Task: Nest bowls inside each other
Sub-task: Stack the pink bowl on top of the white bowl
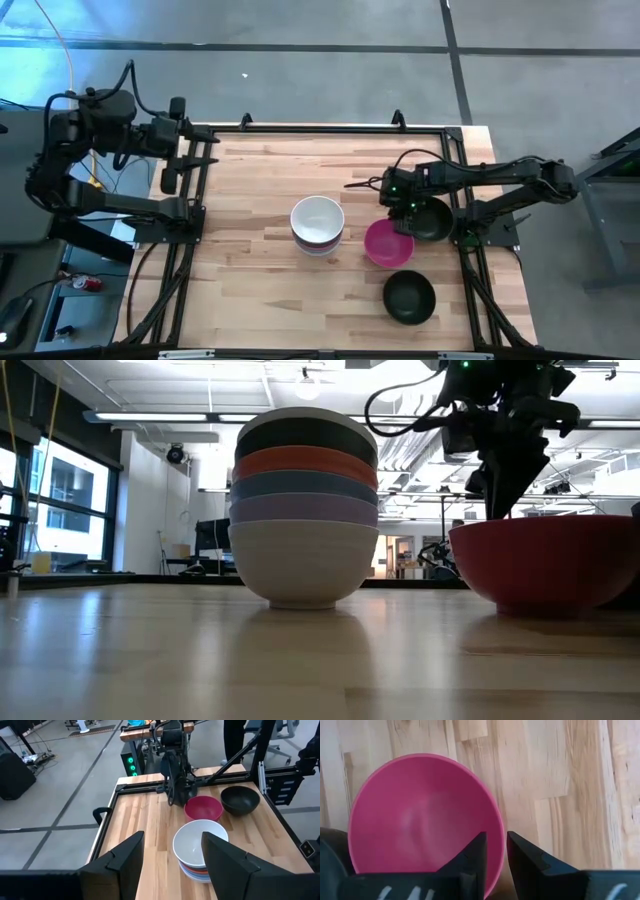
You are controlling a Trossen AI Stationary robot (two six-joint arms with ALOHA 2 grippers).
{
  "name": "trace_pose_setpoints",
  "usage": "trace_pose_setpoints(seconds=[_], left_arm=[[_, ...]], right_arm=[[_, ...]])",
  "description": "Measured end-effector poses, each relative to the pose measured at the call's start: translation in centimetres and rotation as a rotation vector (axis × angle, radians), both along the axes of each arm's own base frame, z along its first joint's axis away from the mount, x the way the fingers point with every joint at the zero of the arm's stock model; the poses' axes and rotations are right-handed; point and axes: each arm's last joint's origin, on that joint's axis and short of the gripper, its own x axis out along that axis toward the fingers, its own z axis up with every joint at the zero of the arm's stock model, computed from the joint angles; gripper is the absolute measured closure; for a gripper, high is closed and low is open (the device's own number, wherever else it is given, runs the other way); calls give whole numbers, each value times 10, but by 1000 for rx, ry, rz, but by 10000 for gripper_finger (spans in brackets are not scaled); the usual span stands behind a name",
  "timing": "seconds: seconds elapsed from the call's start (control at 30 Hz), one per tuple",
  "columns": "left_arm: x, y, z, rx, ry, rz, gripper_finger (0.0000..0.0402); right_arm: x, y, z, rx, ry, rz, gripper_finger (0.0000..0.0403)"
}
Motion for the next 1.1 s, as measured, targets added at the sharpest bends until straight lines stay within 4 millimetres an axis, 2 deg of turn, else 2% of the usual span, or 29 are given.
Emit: trace_pose_setpoints(seconds=[0.4,0.63,0.73,0.87,1.1], left_arm=[[-3,-1,1,-3,-9,2,216],[-4,-2,1,0,-11,2,216],[-4,-2,1,0,-11,1,216],[-4,-2,1,0,-11,1,216],[-4,-2,1,0,-11,2,216]], right_arm=[[12,-1,-22,21,99,8,336],[15,-3,-24,-28,94,6,337],[15,-3,-24,-29,92,7,353],[15,-3,-24,-31,92,14,395],[15,-4,-24,-55,92,15,400]])
